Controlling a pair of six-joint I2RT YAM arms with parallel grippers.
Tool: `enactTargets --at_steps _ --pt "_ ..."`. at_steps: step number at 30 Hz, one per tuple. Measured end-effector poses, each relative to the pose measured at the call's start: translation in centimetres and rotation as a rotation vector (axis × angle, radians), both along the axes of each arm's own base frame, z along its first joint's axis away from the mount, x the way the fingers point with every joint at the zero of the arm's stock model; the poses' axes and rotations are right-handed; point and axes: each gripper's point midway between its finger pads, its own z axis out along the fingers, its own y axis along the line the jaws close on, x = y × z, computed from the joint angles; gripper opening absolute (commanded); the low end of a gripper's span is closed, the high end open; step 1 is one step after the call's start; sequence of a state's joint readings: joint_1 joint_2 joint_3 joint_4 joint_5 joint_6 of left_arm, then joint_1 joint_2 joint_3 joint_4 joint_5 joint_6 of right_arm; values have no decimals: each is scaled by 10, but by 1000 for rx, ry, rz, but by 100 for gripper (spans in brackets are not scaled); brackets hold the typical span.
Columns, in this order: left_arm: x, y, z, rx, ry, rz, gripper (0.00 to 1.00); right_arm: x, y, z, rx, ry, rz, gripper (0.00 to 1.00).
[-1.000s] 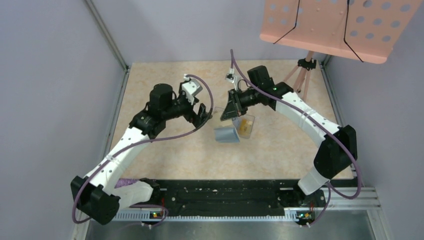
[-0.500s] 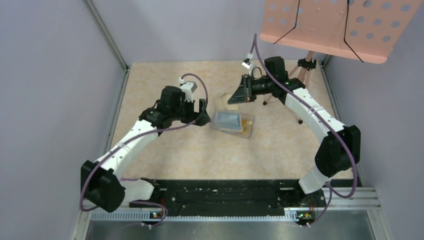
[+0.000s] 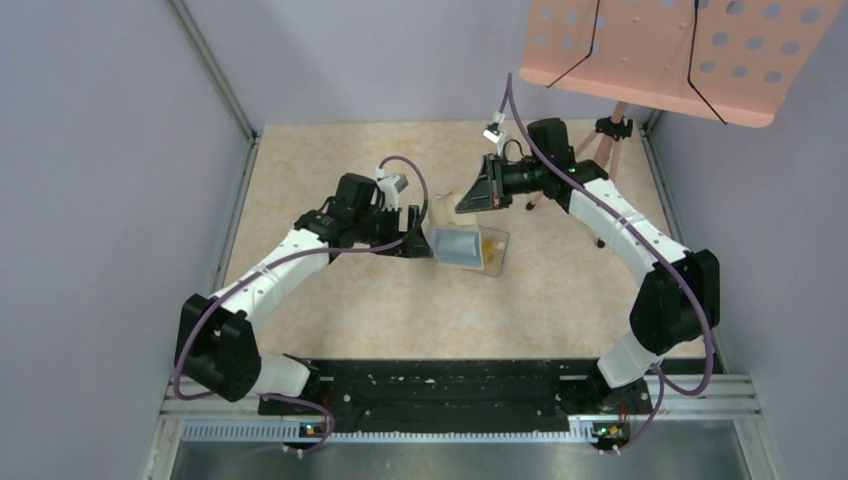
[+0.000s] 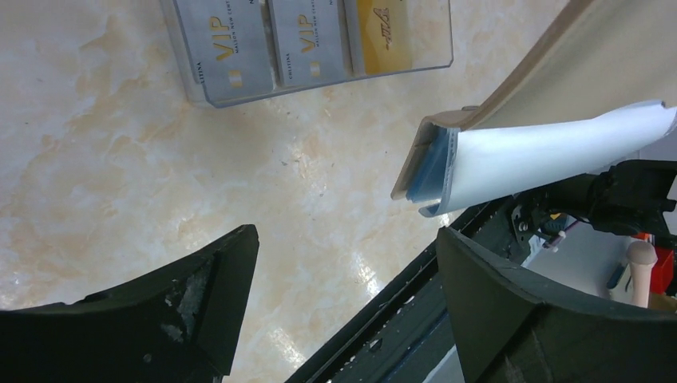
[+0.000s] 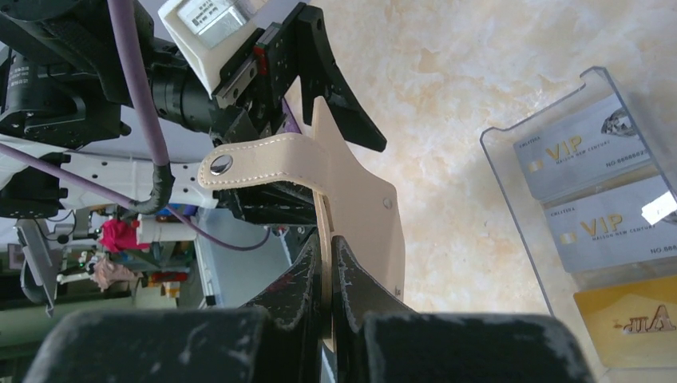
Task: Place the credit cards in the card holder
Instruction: Open the card holder.
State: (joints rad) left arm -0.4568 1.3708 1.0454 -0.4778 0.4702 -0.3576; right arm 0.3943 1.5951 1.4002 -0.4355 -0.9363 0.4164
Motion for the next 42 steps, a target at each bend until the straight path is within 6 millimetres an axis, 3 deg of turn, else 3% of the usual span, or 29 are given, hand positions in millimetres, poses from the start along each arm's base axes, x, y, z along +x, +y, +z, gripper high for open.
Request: enactTargets --at_steps 20,42 --pt "29 0 0 9 -51 101 82 -3 0 -7 7 46 -12 0" --pt "24 -16 15 -96 -36 51 66 0 3 2 44 52 -32 0"
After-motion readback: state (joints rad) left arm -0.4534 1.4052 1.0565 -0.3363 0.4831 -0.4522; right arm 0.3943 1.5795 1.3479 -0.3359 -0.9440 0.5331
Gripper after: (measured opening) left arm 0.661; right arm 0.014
